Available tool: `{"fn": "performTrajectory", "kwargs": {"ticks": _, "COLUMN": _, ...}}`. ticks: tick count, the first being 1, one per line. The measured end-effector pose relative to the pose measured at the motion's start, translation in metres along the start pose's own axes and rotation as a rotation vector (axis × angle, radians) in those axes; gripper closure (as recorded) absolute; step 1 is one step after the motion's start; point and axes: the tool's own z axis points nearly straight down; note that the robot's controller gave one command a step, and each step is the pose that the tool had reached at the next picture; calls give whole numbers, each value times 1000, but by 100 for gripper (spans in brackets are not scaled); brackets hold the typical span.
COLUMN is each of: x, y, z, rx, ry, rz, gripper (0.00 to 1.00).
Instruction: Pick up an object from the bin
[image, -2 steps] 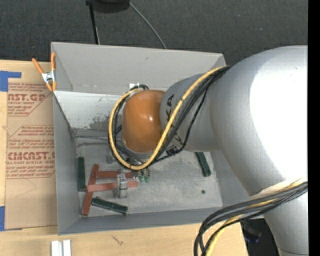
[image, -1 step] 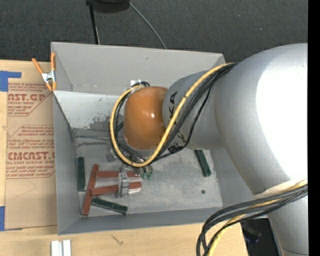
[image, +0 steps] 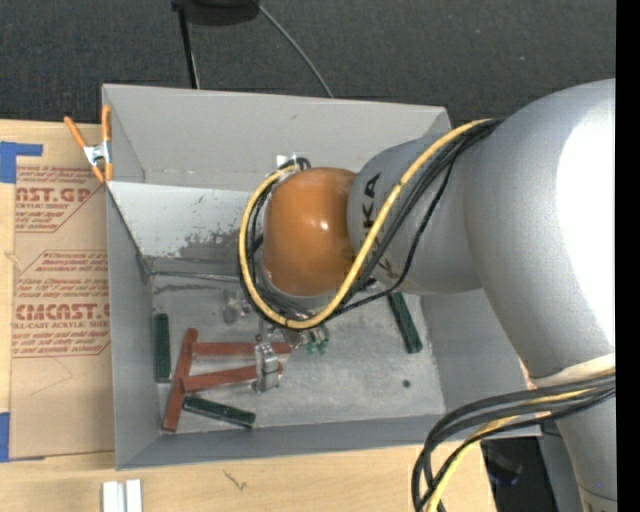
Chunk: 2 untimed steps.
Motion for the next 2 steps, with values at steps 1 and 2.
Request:
{"fn": "performTrajectory", "kwargs": {"ticks": 1, "x": 0, "y": -8, "z": 24, "rx": -1, "ry": 0, "rz": 215, "gripper": 0}}
{"fn": "performTrajectory", "kwargs": {"ticks": 2, "x": -7, "y": 1, "z": 31, "rx": -1, "ry": 0, "rz": 133, "gripper": 100}}
